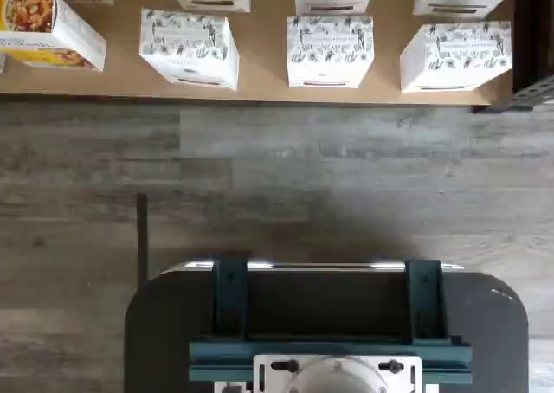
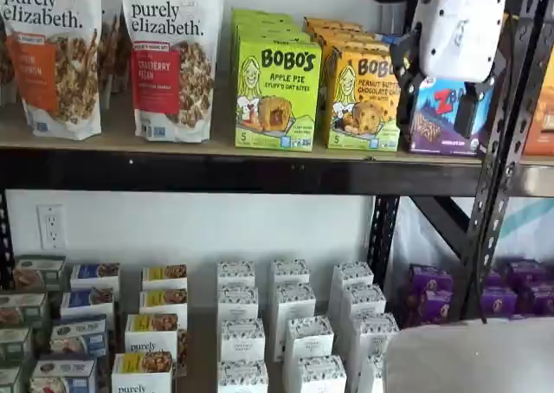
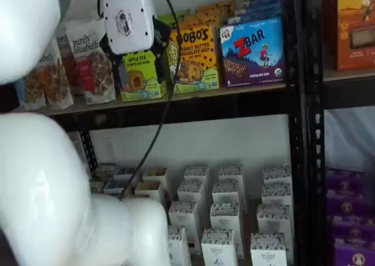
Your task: Pick the green box on the top shelf, the fourth from the left
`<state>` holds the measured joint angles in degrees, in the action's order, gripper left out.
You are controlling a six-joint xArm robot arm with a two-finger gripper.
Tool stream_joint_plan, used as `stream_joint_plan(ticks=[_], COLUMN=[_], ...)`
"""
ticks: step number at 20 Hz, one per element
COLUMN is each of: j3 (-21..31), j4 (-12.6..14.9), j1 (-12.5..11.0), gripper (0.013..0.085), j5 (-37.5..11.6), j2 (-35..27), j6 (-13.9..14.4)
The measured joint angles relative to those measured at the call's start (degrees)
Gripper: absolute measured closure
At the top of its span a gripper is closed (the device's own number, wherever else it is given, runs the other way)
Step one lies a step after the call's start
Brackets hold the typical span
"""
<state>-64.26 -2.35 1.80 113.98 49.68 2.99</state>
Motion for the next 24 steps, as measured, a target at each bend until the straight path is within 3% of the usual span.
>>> stream_joint_plan(ticks=[3,10,16,24], j3=[1.55,1.96,2.93,2.85], j4=[-1.34,-0.78,-0.40,1.15], j1=[-1.28,0.02,3.95,11.85], gripper=[0.0130,0.0130,0.0130,0.0130], j5=[-2.99,-3.82,-6.43,-10.56], j2=[1.81,2.25,3.21,1.85], j6=[-0.79,0.19,3.87,11.14])
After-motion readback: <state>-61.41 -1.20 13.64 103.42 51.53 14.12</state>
